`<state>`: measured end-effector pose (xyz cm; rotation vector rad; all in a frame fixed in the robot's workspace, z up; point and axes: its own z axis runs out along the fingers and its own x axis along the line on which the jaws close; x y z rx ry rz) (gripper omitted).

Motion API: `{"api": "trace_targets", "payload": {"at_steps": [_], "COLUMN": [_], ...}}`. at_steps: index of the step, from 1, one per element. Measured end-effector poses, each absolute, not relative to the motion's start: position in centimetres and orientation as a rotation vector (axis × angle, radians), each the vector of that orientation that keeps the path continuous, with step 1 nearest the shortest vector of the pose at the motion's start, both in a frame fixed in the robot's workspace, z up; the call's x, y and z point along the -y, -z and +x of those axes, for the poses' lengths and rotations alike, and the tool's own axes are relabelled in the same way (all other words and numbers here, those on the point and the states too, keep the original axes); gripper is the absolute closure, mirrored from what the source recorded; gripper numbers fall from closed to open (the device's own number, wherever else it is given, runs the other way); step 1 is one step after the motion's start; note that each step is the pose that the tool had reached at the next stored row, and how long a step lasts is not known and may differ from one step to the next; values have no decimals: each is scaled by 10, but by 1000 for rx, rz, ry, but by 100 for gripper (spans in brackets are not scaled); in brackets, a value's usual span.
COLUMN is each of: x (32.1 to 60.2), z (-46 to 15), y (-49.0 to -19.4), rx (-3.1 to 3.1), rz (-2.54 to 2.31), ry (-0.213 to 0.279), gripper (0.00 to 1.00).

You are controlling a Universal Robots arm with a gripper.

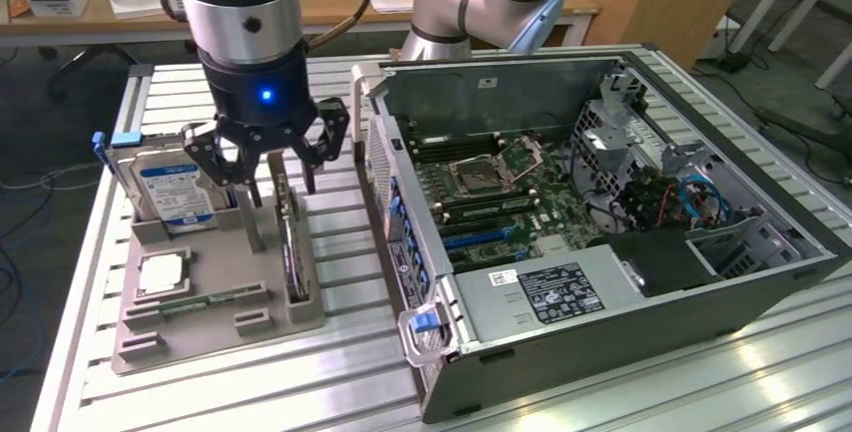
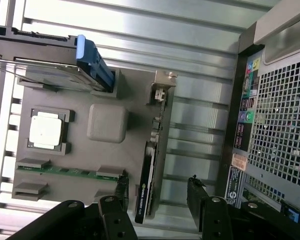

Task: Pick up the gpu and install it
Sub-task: 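Pick up the gpu and move the gpu toward the slot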

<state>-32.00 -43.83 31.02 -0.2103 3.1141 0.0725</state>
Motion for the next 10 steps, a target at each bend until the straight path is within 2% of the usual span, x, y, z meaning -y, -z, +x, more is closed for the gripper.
{"api": "trace_targets", "payload": {"at_steps": [10], "x": [439], "z": [-320], "y": [-301], "rx": [-3114], "rz": [-210], "ry": [-72], "gripper": [41]}}
